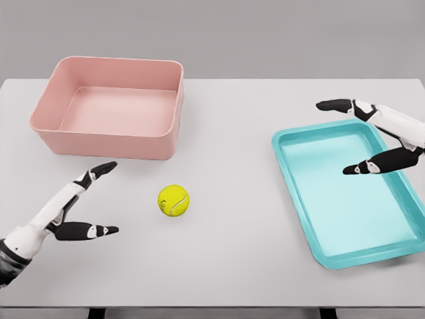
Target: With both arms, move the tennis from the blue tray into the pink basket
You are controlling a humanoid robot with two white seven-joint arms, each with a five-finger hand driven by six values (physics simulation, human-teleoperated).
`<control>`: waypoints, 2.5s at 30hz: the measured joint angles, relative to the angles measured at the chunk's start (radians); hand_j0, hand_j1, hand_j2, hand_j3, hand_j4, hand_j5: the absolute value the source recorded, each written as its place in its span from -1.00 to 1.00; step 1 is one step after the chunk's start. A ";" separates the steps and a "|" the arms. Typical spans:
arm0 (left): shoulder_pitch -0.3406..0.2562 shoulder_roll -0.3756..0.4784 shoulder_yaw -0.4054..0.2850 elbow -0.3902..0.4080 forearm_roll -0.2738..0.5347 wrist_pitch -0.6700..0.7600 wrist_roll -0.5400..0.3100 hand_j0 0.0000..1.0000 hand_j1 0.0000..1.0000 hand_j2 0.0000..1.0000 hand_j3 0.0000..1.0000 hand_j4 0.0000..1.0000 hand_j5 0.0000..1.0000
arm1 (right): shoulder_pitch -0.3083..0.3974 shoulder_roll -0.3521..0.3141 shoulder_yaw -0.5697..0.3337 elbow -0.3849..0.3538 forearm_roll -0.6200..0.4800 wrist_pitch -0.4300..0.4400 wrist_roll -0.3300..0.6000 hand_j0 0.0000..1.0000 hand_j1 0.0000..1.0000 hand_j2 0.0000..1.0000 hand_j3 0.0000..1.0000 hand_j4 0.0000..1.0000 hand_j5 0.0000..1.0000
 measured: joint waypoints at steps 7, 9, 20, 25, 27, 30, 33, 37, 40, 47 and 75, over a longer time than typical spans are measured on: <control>-0.018 -0.068 -0.002 0.000 -0.065 0.000 -0.001 1.00 1.00 1.00 1.00 1.00 1.00 | 0.014 -0.003 -0.004 -0.029 -0.005 -0.004 0.000 1.00 1.00 1.00 1.00 1.00 1.00; -0.018 -0.074 -0.007 0.001 -0.083 0.000 -0.001 1.00 1.00 1.00 1.00 1.00 1.00 | 0.026 -0.004 -0.006 -0.037 -0.006 -0.006 0.000 1.00 1.00 1.00 1.00 1.00 1.00; -0.067 -0.124 -0.057 -0.001 -0.100 0.000 -0.001 1.00 1.00 1.00 1.00 1.00 1.00 | 0.026 -0.003 -0.008 -0.060 -0.011 -0.006 0.000 1.00 1.00 1.00 1.00 1.00 1.00; -0.081 -0.148 -0.077 -0.001 -0.095 0.000 -0.001 1.00 1.00 1.00 1.00 1.00 1.00 | 0.026 -0.005 -0.006 -0.059 -0.011 -0.005 0.000 1.00 1.00 1.00 1.00 1.00 1.00; -0.084 -0.154 -0.090 -0.001 -0.088 0.007 -0.001 1.00 1.00 1.00 1.00 1.00 1.00 | 0.026 -0.005 -0.006 -0.059 -0.012 -0.004 0.000 1.00 1.00 1.00 1.00 1.00 1.00; -0.089 -0.168 -0.099 -0.001 -0.078 0.044 -0.001 1.00 1.00 1.00 1.00 1.00 1.00 | 0.026 -0.006 -0.006 -0.058 -0.012 -0.003 0.000 1.00 1.00 1.00 1.00 1.00 1.00; -0.089 -0.173 -0.103 -0.001 -0.068 0.098 -0.001 1.00 1.00 1.00 1.00 1.00 1.00 | 0.025 -0.006 -0.005 -0.058 -0.012 -0.001 0.000 1.00 1.00 1.00 1.00 1.00 1.00; -0.095 -0.180 -0.108 -0.001 -0.055 0.153 -0.001 1.00 1.00 1.00 1.00 1.00 1.00 | 0.025 -0.006 -0.006 -0.058 -0.011 0.002 0.000 1.00 1.00 1.00 1.00 1.00 1.00; -0.117 -0.189 -0.117 -0.001 -0.054 0.174 -0.001 1.00 1.00 1.00 1.00 1.00 1.00 | 0.026 -0.006 -0.006 -0.058 -0.011 0.002 0.000 1.00 1.00 1.00 1.00 1.00 1.00; -0.129 -0.197 -0.146 0.003 -0.061 0.186 -0.001 1.00 1.00 1.00 1.00 1.00 1.00 | 0.025 -0.006 -0.006 -0.059 -0.011 0.002 0.000 1.00 1.00 1.00 1.00 1.00 1.00; -0.202 -0.285 -0.212 0.081 -0.064 0.240 -0.001 0.90 0.90 0.90 0.90 0.90 0.90 | 0.022 -0.005 -0.006 -0.060 -0.009 0.002 0.000 1.00 1.00 1.00 1.00 1.00 1.00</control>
